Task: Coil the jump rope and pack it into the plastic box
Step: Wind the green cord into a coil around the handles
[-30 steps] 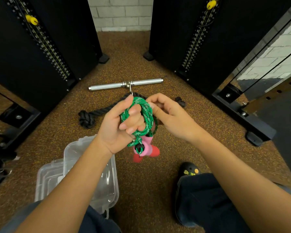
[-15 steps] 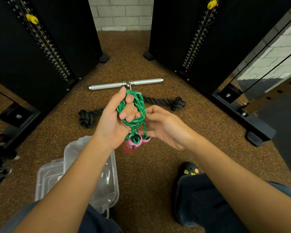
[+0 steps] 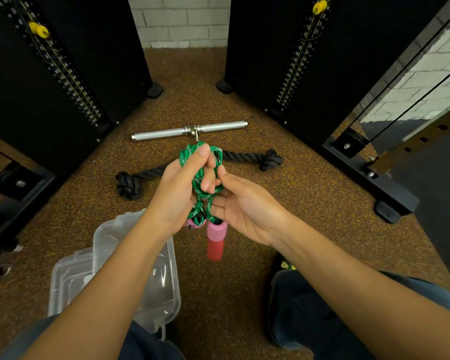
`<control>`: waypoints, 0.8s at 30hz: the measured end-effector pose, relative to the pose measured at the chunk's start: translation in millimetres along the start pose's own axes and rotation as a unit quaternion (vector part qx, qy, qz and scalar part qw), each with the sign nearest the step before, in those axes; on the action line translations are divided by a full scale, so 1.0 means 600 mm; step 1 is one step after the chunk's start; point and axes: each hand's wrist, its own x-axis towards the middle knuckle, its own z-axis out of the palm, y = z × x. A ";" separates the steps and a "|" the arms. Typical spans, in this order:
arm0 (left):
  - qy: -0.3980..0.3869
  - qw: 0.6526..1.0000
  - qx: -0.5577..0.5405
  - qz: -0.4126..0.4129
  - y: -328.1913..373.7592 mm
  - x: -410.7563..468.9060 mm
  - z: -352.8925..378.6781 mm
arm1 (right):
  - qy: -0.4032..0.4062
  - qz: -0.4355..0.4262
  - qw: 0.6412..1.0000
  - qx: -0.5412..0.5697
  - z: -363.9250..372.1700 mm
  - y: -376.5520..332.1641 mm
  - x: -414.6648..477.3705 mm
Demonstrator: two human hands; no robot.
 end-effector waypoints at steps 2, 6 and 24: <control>-0.033 0.999 -0.006 -0.009 0.001 0.000 0.001 | 0.017 -0.004 1.000 -0.004 -0.004 0.002 0.001; -0.073 0.996 -0.006 -0.041 0.007 0.001 -0.004 | 0.008 -0.018 1.000 -0.021 -0.007 -0.003 -0.002; -0.026 0.992 0.055 -0.106 0.050 -0.008 0.017 | 0.100 -0.083 0.972 -0.198 0.006 -0.006 0.007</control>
